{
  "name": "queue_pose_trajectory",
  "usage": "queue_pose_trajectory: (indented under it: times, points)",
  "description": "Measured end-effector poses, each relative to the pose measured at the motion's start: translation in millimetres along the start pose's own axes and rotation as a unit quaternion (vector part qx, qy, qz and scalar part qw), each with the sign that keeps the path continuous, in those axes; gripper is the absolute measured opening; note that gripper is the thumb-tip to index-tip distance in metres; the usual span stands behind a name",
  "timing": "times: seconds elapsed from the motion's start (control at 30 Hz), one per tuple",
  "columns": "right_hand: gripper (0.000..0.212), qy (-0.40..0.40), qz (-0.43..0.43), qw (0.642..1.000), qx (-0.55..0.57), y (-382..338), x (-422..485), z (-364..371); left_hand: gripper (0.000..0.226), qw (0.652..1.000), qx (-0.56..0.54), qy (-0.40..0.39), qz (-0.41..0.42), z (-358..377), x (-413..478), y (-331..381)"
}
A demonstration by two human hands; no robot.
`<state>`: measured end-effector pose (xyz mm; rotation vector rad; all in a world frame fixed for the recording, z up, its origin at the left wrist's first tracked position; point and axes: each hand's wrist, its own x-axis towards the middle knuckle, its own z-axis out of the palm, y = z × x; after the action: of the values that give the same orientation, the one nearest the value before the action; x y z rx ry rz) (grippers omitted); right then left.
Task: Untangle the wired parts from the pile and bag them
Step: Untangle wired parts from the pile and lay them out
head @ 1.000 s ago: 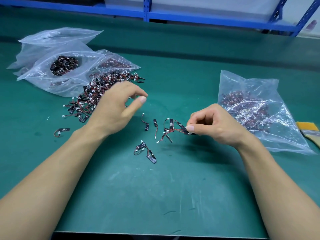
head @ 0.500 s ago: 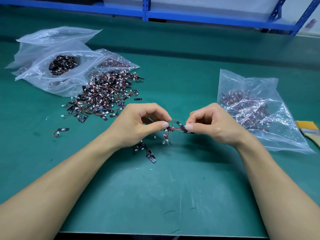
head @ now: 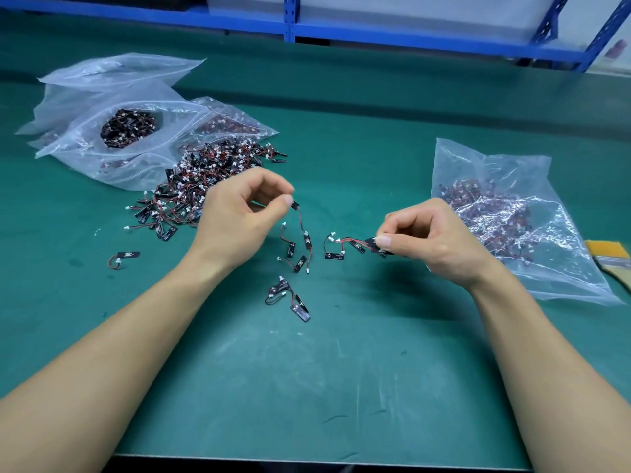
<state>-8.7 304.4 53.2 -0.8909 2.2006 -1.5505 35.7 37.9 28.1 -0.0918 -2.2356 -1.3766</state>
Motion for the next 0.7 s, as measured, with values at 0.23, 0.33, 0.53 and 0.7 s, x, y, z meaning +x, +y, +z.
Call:
queue_pose_trajectory:
  times: [0.23, 0.33, 0.53, 0.7]
  points:
    - [0.019, -0.019, 0.011, 0.999, -0.035, -2.3, 0.9, 4.1, 0.010, 0.980, 0.152, 0.116, -0.045, -35.5, 21.7, -30.3]
    - [0.018, -0.038, 0.020, 0.998, -0.054, -1.3, 1.8, 5.8, 0.005, 0.972, 0.203, 0.107, -0.050, -42.7, 24.2, -36.2]
    - [0.023, -0.048, 0.036, 0.995, -0.084, 3.7, 2.3, 5.3, 0.015, 0.963, 0.263, 0.056, 0.024, -39.5, 22.3, -31.4]
    - [0.018, -0.052, 0.037, 0.994, -0.084, 4.7, 2.3, 5.5, 0.016, 0.955, 0.208, -0.152, 0.149, -28.3, 13.3, -14.1]
